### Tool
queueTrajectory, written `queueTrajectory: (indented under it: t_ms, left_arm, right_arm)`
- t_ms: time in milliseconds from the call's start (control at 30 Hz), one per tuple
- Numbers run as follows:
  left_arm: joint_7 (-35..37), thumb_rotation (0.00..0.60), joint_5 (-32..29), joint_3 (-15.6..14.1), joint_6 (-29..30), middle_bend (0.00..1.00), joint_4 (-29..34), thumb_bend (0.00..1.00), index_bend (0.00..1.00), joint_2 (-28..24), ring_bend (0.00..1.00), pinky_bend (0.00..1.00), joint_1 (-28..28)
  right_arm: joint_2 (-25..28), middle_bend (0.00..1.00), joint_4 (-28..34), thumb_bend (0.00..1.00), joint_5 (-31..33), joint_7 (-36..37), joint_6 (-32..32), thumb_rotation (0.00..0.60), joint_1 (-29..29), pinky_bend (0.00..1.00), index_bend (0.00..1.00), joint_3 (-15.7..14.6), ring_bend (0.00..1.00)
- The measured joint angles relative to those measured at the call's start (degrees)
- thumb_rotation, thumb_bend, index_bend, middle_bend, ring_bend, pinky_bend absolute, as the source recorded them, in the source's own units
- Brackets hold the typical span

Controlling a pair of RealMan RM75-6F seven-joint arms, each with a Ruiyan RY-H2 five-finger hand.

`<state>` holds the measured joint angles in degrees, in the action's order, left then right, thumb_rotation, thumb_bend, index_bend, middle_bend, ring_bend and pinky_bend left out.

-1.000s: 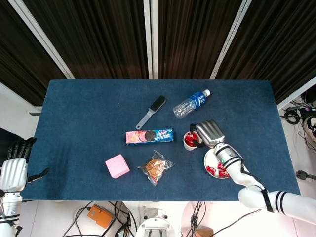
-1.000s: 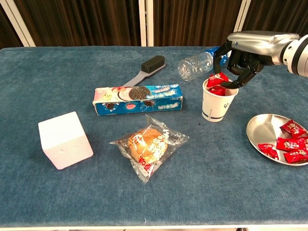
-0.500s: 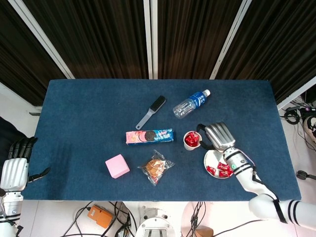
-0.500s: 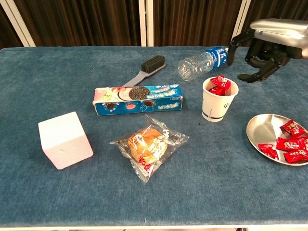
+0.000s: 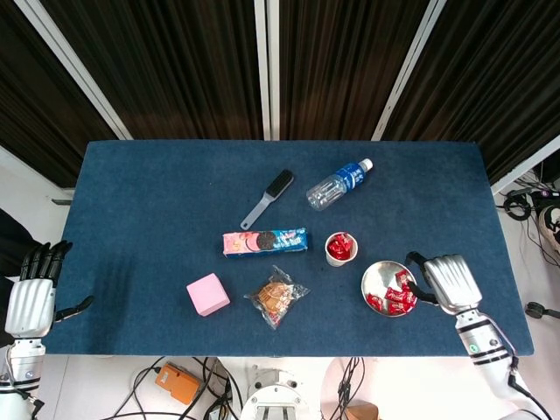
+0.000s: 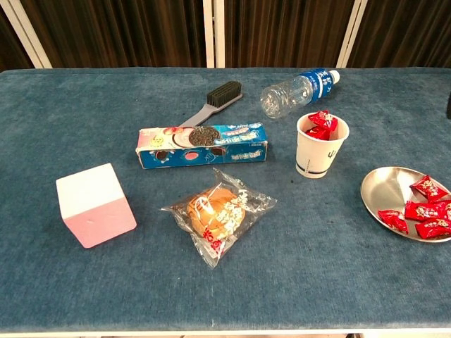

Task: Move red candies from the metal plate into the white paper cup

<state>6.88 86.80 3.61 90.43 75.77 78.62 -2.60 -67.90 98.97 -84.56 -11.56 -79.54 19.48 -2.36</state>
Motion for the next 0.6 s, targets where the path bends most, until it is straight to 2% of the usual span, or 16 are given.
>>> queueTrajectory:
  t_ms: [100, 200, 267, 433, 600]
  left_arm:
    - [-0.32, 0.6, 0.19, 0.02, 0.21, 0.09, 0.47, 0.02, 0.09, -0.28, 0.0, 0.0, -0.05]
    - [-0.56, 0.6, 0.26, -0.01, 0.39, 0.09, 0.88, 0.02, 0.09, -0.5, 0.0, 0.0, 0.01]
    - [-0.7, 0.6, 0.24, -0.1, 0.4, 0.09, 1.06, 0.02, 0.09, -0.6, 0.0, 0.0, 0.09]
    - [-1.07, 0.6, 0.19, -0.46, 0.46, 0.09, 1.55, 0.02, 0.09, -0.9, 0.0, 0.0, 0.45]
    - [-1.81, 0.6, -0.11, -0.84, 0.37, 0.09, 2.43, 0.02, 0.08, -1.32, 0.0, 0.0, 0.89]
  right_arm:
    - [-0.44, 0.51, -2.06, 0.42, -1.49, 1.34, -6.2, 0.6, -4.27, 0.5, 0.31, -0.65, 0.41]
    - [-0.41, 0.32, -3.53, 0.42, -2.34, 4.79, -10.07, 0.6, -8.04, 0.26, 0.19, -1.45, 0.19]
    - [-0.28, 0.25, -4.51, 0.42, -2.75, 6.97, -11.43, 0.6, -9.82, 0.13, 0.14, -1.9, 0.08]
    - [0.58, 0.19, -7.09, 0.42, -3.63, 13.4, -16.52, 0.6, -15.58, 0.01, 0.1, -3.06, 0.0]
    - [2.31, 0.17, -7.66, 0.42, -4.96, 15.38, -18.68, 0.6, -18.17, 0.0, 0.09, -3.11, 0.0]
